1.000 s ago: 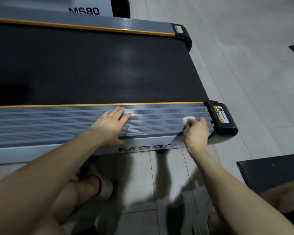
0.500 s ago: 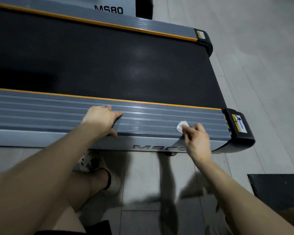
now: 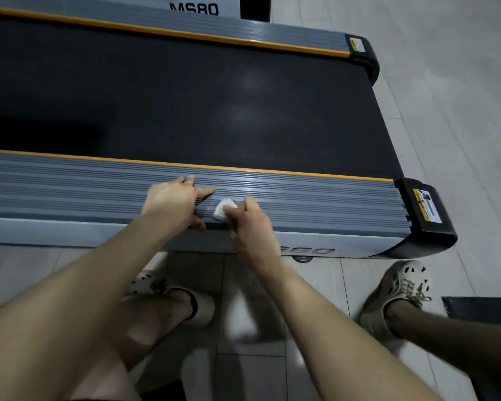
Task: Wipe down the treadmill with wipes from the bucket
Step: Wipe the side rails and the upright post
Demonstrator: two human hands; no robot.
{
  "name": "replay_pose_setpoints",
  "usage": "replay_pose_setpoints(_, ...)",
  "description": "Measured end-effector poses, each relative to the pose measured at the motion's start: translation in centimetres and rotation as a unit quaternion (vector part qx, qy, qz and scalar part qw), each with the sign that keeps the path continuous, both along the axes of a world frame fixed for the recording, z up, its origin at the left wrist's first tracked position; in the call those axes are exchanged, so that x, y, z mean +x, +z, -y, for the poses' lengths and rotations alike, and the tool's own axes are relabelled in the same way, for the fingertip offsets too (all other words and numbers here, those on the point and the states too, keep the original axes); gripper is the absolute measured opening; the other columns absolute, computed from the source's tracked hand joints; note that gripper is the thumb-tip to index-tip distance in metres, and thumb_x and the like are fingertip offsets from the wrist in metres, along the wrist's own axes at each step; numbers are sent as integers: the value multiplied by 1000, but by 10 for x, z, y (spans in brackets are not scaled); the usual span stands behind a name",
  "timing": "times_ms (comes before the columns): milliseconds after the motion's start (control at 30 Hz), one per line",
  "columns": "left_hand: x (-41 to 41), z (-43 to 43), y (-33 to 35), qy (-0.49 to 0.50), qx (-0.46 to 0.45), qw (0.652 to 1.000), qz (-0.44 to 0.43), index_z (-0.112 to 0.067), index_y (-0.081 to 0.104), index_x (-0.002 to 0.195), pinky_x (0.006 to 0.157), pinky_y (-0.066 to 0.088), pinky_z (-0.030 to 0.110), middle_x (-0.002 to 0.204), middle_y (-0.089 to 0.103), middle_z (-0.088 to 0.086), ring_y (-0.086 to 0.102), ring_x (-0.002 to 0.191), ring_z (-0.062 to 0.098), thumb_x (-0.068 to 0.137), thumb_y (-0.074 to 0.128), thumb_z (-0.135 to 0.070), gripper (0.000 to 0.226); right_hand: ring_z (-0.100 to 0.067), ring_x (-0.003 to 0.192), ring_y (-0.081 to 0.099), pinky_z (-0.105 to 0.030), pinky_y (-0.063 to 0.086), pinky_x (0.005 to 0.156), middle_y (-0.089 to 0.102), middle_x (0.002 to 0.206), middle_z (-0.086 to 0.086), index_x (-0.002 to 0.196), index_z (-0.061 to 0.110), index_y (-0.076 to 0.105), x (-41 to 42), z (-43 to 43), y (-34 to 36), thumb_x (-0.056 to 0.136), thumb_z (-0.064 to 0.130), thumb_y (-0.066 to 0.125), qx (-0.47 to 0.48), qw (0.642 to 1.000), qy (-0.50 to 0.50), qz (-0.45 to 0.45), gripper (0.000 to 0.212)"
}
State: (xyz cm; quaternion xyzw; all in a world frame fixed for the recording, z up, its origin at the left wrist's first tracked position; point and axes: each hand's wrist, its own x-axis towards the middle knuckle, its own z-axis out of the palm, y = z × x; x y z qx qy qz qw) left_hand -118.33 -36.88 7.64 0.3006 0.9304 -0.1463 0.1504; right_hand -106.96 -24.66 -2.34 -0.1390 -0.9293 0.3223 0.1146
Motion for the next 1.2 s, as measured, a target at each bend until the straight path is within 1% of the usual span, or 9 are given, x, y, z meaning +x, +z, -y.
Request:
replay_pose_setpoints(267,-4,-3,-2,-9,29,999,-27,-54,34,161,104,51,40,165,45,-1,47,148,24,70,84,-75,105,-31,82,55,-35,39,74,52,104,-12,113,11,78,35,-134,-4,102,12,58,33,936,-345,65,23)
replay_pose_setpoints(367,-4,-2,-1,-1,28,999,-20,-55,37,159,103,50,39,167,43,-4,47,149,22,68,85,-76,105,-26,81,52,-27,28,70,47,103,-5,105,13,75,-12,-56,-2,98,8,58,38,972,-228,29,19)
replay_pose_setpoints(467,-6,-2,5,0,39,999,-23,-51,52,146,95,55,37,142,66,-7,65,125,21,60,89,-77,98,-26,78,53,-37,38,63,45,97,-6,97,10,69,-45,19,8,93,15,63,29,999,-18,14,8)
replay_pose_setpoints(600,-10,-2,9,17,39,999,-27,-41,46,151,89,55,36,124,74,-3,68,117,26,52,87,-84,115,-10,82,53,-25,43,73,53,102,-6,119,12,77,-21,-10,5,101,14,62,8,996,86,-3,23)
replay_pose_setpoints(700,-13,5,6,6,51,998,-33,-40,46,150,88,56,37,119,74,-5,68,114,26,51,81,-92,116,-24,79,52,-36,38,69,48,92,-5,114,16,79,18,-97,-6,101,15,62,58,994,-88,31,22)
replay_pose_setpoints(800,-14,18,-2,-6,92,995,-40,-39,49,148,90,55,37,120,74,-8,68,114,22,50,78,-94,115,-35,77,52,-37,27,61,45,93,-13,89,11,70,34,-153,0,101,14,53,57,941,-322,88,21)
replay_pose_setpoints(867,-14,22,-7,-15,114,992,-45,-37,52,145,94,55,40,124,73,-7,66,118,22,50,79,-93,114,-34,80,55,-33,32,64,49,102,-15,81,16,59,7,-134,3,96,4,51,27,928,-365,74,21)
replay_pose_setpoints(1067,-16,23,-11,-17,130,991,-36,-33,53,147,102,49,39,138,64,-8,55,130,20,50,87,-83,114,-26,75,51,-39,40,66,41,95,-4,83,16,63,-102,0,9,101,20,53,52,998,25,20,20)
replay_pose_setpoints(1200,-15,17,-6,-6,84,996,-21,-29,33,163,117,41,43,156,49,-3,45,145,23,58,84,-84,129,-24,76,50,-41,43,68,41,91,-4,93,16,71,-67,-50,2,97,13,55,86,996,-6,13,17)
